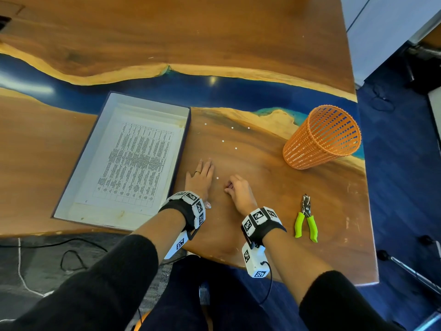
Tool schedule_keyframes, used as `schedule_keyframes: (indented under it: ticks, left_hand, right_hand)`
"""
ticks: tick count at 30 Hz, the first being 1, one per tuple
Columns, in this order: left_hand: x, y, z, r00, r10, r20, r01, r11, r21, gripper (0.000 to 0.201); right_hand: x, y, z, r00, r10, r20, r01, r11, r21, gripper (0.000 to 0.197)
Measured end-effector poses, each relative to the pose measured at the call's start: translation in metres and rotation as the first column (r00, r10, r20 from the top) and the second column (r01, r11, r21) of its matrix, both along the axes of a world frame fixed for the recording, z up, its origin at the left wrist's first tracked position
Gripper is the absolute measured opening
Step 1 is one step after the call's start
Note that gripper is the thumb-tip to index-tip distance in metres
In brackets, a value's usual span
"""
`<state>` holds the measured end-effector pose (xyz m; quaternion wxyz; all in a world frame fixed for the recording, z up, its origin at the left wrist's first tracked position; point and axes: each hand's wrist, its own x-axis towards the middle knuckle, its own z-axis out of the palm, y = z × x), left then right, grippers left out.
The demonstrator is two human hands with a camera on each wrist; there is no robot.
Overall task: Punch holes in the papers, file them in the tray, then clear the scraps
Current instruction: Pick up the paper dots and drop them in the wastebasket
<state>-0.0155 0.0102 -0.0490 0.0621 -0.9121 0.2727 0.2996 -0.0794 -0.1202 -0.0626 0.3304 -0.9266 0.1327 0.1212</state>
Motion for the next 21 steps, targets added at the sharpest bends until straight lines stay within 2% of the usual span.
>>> schedule_keyframes:
  ticks: [14, 19, 21]
  left_hand:
    - [-0.002, -0.002, 0.002, 1.0, 0.01, -0.002, -0.01, 1.0, 0.014, 0.136]
    - [-0.002, -0.002, 0.002, 1.0, 0.01, -0.005, -0.01, 1.0, 0.016, 0.137]
    - [-0.001, -0.002, 0.001, 1.0, 0.01, -0.006, -0.01, 1.0, 0.017, 0.138]
  right_hand:
    - [-0.002, -0.011, 0.001, 1.0, -0.015, -0.016, 0.017, 0.995, 0.094, 0.012]
    - [-0.006, -0.016, -0.001, 0.997, -0.064, 0.047, 0.058, 0.99, 0.127, 0.006]
    - [-0.008, -0.017, -0.003, 0.998, -0.041, 0.046, 0.035, 0.992, 0.125, 0.006]
